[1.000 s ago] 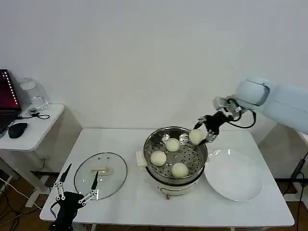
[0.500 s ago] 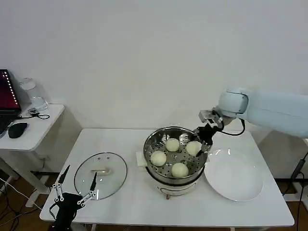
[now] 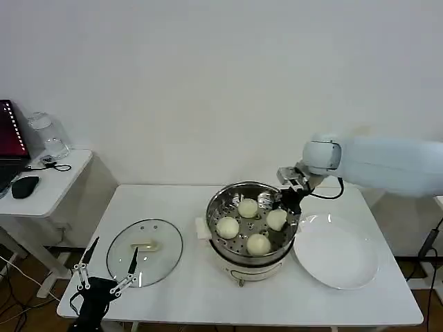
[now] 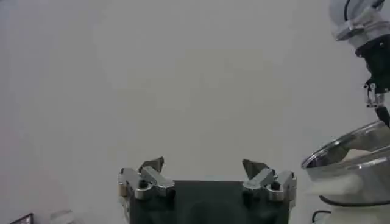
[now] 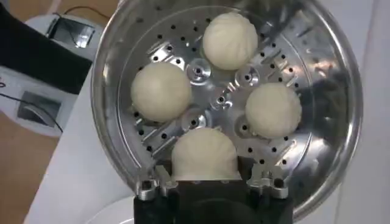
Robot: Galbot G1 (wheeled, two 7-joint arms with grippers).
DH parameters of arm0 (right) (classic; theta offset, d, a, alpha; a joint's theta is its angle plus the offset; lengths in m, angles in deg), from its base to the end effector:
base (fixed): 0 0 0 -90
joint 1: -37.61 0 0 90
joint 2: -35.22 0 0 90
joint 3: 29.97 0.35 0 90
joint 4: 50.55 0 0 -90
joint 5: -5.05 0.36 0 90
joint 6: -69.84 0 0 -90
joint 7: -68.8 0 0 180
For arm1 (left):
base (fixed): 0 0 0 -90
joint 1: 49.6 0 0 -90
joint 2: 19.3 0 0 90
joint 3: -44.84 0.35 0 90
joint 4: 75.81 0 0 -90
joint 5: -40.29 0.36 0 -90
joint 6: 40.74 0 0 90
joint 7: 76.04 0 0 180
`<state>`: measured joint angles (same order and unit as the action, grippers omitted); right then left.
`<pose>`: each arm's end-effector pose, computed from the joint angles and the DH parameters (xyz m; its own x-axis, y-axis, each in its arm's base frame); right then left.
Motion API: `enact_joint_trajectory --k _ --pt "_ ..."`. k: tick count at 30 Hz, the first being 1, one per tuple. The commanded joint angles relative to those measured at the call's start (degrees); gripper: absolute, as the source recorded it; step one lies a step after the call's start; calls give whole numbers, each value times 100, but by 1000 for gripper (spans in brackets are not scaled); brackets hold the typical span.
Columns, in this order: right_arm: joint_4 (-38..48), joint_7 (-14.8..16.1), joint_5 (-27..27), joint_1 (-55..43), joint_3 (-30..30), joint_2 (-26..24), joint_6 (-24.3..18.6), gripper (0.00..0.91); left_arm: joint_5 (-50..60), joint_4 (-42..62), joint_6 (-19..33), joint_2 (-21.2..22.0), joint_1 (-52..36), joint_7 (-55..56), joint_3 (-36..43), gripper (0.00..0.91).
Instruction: Take steamed baozi put them in steamer then cover it.
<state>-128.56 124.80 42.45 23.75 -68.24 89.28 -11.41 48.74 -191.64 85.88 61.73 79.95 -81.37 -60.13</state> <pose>0.5437 -0.0255 -0.0905 -0.0140 -0.2280 0.9736 -0.9557 -0.2833 -0.0801 0.1282 0.1128 -0.3364 -0.9240 0.1860 -0.3342 0.0176 0.8935 0.4487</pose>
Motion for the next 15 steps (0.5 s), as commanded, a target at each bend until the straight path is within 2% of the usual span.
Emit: enact_joint_trajectory --k 1,9,15 --pt "91 -77 -65 87 -63 118 -9 907 4 49 39 2 32 15 -2 907" --pt "211 -81 -110 105 77 103 -46 907 8 27 47 -3 38 41 -17 907" --pt "177 -16 461 -75 528 -140 -30 907 15 1 41 -12 31 37 0 907"
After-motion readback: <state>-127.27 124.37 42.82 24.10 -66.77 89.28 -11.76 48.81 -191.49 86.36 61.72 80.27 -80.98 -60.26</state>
